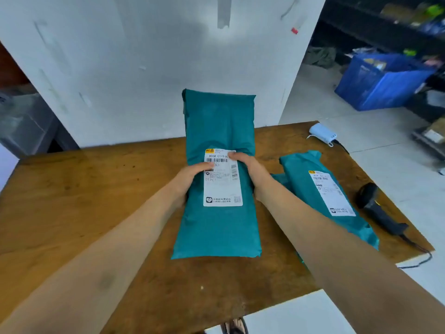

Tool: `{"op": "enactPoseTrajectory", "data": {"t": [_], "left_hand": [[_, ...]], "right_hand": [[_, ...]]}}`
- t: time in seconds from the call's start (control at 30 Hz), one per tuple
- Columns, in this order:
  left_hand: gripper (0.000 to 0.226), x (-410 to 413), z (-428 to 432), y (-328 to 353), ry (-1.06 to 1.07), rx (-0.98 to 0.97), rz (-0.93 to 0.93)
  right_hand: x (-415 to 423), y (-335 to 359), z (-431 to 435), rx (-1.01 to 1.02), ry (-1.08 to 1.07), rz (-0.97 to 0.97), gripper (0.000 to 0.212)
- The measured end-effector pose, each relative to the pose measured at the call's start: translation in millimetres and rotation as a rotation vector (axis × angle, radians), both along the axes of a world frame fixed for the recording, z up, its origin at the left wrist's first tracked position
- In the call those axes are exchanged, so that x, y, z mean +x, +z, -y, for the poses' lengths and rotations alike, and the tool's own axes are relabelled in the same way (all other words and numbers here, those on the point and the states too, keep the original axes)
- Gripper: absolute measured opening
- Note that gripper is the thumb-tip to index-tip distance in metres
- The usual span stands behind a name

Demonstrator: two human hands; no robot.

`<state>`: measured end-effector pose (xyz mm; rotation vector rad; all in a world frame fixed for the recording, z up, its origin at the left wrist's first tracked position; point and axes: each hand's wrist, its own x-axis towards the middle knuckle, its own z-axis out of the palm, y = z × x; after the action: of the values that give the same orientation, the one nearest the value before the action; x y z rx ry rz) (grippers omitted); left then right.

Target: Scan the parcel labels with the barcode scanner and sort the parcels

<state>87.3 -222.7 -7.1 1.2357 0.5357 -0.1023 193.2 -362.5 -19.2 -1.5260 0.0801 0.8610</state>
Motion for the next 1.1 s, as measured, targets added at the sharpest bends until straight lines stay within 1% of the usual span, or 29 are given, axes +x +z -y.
{"op": "enactPoseTrajectory", "data": {"t": [0.03, 0.07, 0.17, 0.2, 0.23, 0.3, 0.37, 0.4, 0.47, 0.5, 0.57, 0.63, 0.67, 0.7, 0.77, 0.83, 0.87, 0.9, 0.97, 1.0, 1.07, 1.1], "left_hand": [[0.018, 5.1, -0.5, 19.3, -0.028, 0.008, 0.054], [0.020, 10.6, 0.0, 37.9, -0.057, 0.022, 0.104], [0.024, 28.5, 9.3, 87.5, -0.126, 0.078, 0.216], [0.025, 35.5, 15.2, 101.5, -0.149, 0.108, 0.239], [0.025, 43.0, 23.9, 114.7, -0.172, 0.136, 0.264], [0.026, 60.2, 47.6, 135.1, -0.200, 0.178, 0.324], [0.027, 79.0, 78.4, 147.4, -0.211, 0.183, 0.393], [0.032, 89.6, 96.6, 150.4, -0.220, 0.172, 0.427], [0.045, 110.2, 136.0, 152.3, -0.252, 0.148, 0.481], [0.047, 120.6, 163.0, 152.4, -0.278, 0.142, 0.499], [0.038, 140.1, 225.8, 153.6, -0.322, 0.129, 0.527], [0.026, 158.9, 295.5, 154.9, -0.371, 0.107, 0.566], [0.025, 167.3, 332.8, 155.2, -0.408, 0.096, 0.589], [0.029, 175.7, 371.2, 155.0, -0.438, 0.085, 0.604], [0.045, 191.8, 449.5, 156.4, -0.488, 0.051, 0.612], [0.064, 206.0, 525.9, 158.1, -0.554, 0.012, 0.602], [0.070, 210.4, 563.5, 160.6, -0.592, 0.011, 0.591], [0.068, 215.7, 599.3, 163.3, -0.628, 0.007, 0.599], [0.048, 226.9, 663.1, 172.5, -0.670, 0.009, 0.627], [0.048, 233.8, 691.3, 177.5, -0.667, 0.012, 0.624], [0.065, 251.5, 740.2, 184.9, -0.674, 0.050, 0.599], [0.059, 261.9, 761.0, 187.9, -0.680, 0.057, 0.604]], "right_hand": [[4.4, 14.7, 0.7, 0.024, -0.024, 0.042, 0.085], [7.3, 31.8, 3.3, 0.046, -0.038, 0.079, 0.081], [15.7, 81.6, 24.0, 0.155, -0.060, 0.170, 0.051], [19.5, 96.1, 34.1, 0.170, -0.071, 0.196, 0.049], [23.2, 110.0, 44.8, 0.169, -0.094, 0.227, 0.052], [31.2, 134.0, 70.2, 0.150, -0.165, 0.294, 0.066], [38.8, 150.5, 103.5, 0.127, -0.233, 0.358, 0.075], [42.4, 156.5, 123.8, 0.130, -0.266, 0.389, 0.076], [44.9, 164.9, 166.3, 0.138, -0.318, 0.433, 0.068], [46.5, 167.3, 194.6, 0.140, -0.345, 0.447, 0.060], [52.1, 170.0, 258.6, 0.145, -0.406, 0.471, 0.049], [57.5, 172.0, 327.6, 0.126, -0.483, 0.495, 0.049], [60.0, 172.7, 364.0, 0.115, -0.523, 0.510, 0.052], [62.3, 172.8, 401.9, 0.099, -0.563, 0.521, 0.056], [66.3, 176.8, 480.8, 0.068, -0.652, 0.525, 0.060], [70.7, 179.8, 557.2, 0.057, -0.717, 0.521, 0.056], [73.6, 181.2, 594.2, 0.060, -0.738, 0.525, 0.058], [77.9, 182.7, 630.1, 0.067, -0.759, 0.532, 0.063], [85.9, 188.0, 691.9, 0.094, -0.809, 0.543, 0.069], [91.1, 190.0, 719.4, 0.100, -0.842, 0.554, 0.067], [103.7, 193.3, 766.5, 0.115, -0.901, 0.585, 0.055], [112.1, 194.7, 787.2, 0.122, -0.922, 0.597, 0.050]]}}
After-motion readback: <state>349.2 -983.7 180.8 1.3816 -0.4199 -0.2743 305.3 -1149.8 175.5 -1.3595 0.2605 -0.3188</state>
